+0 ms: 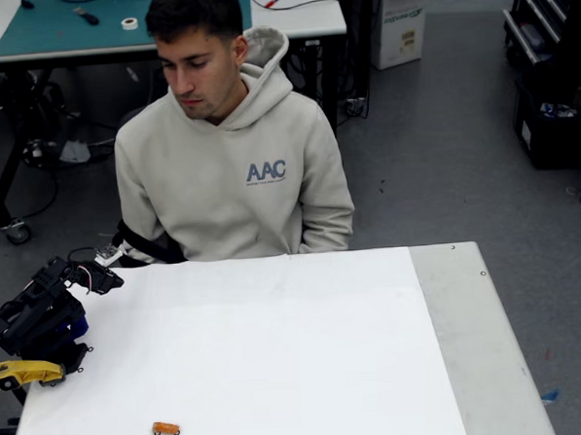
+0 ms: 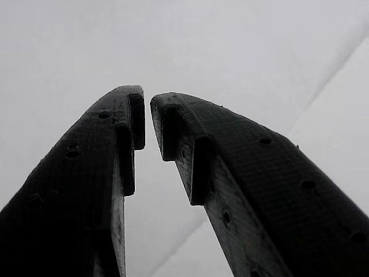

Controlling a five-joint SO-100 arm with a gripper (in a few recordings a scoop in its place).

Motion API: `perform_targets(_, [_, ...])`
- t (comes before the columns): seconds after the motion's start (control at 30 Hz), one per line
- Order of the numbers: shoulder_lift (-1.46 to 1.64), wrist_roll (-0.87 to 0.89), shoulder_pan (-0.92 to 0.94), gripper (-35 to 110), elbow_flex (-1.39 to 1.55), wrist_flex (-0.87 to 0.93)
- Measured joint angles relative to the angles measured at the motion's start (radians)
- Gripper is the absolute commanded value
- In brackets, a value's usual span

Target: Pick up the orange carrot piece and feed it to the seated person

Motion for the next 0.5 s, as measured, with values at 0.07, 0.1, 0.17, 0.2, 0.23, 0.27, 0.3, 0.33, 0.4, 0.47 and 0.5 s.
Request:
perform_targets(0.07, [-0.026, 0.000, 0.018, -3, 0.000, 0.000])
perform_targets(0.1, [-0.048, 0.000, 0.021, -3, -0.005, 0.000])
perform_targets(0.17, [-0.115, -0.002, 0.037, -3, -0.034, 0.000])
perform_targets(0.2, [-0.144, -0.003, 0.052, -3, -0.057, -0.003])
perform_targets(0.23, [-0.170, -0.002, 0.072, -3, -0.086, -0.005])
perform_targets(0.27, [-0.207, -0.005, 0.092, -3, -0.120, -0.011])
perform_targets(0.3, [-0.265, -0.003, 0.117, -3, -0.161, -0.026])
perform_targets(0.33, [-0.310, -0.002, 0.133, -3, -0.192, -0.038])
perform_targets(0.4, [-0.426, -0.005, 0.166, -3, -0.259, -0.060])
perform_targets(0.47, [-0.532, -0.005, 0.204, -3, -0.331, -0.086])
perform_targets(0.5, [-0.594, -0.005, 0.219, -3, -0.365, -0.098])
